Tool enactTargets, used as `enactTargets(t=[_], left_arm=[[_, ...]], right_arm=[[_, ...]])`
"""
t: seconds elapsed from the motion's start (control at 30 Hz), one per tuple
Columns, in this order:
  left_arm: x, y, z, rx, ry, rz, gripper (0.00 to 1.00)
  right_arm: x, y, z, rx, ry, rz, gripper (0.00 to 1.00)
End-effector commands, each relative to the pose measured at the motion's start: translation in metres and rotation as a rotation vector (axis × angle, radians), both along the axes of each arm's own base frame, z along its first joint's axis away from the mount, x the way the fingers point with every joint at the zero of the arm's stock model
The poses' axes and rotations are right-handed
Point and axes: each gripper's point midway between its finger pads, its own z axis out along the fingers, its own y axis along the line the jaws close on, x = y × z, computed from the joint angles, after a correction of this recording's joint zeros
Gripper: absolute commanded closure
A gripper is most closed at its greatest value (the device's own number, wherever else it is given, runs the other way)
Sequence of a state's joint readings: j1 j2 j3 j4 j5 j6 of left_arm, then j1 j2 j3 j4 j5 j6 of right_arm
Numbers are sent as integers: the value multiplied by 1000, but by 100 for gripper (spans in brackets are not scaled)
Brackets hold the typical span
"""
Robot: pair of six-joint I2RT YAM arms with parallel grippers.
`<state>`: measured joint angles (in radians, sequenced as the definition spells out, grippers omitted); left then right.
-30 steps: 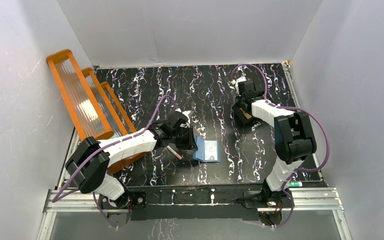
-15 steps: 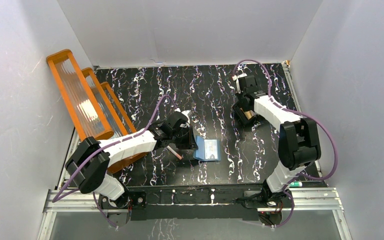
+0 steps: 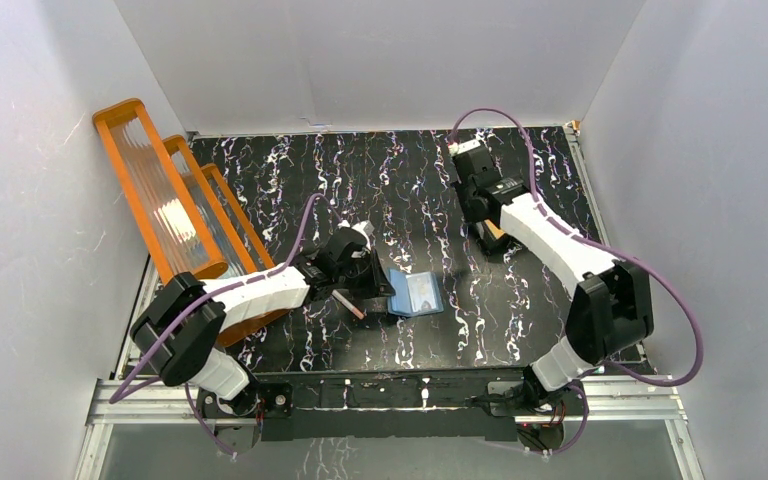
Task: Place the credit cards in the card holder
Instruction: Pick up the credit card from the storage box.
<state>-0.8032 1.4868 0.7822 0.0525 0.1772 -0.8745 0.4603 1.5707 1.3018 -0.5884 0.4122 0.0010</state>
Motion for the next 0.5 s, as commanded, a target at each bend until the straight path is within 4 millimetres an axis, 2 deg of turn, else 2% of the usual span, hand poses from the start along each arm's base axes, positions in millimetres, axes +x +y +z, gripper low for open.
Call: enactTargets(t=[0.0,0.1,0.2,0.37,0.47], left_arm=[[5,-17,15,-108,-2,-9,93],[2,-13,9,-96,14,-4,89],[0,-6,5,-73,9,10,87],[-4,3,1,-46,13,17,87],[-6,5,-2,-32,14,13,88]], right_arm=[[-22,48,34,180,-55,39,100],[-44,84,37,299,-63,93,100],[-60,105,43,431,-88,105,100],[-72,112,42,515,-94,120,100],[-81,115,35,563,-78,132,100]])
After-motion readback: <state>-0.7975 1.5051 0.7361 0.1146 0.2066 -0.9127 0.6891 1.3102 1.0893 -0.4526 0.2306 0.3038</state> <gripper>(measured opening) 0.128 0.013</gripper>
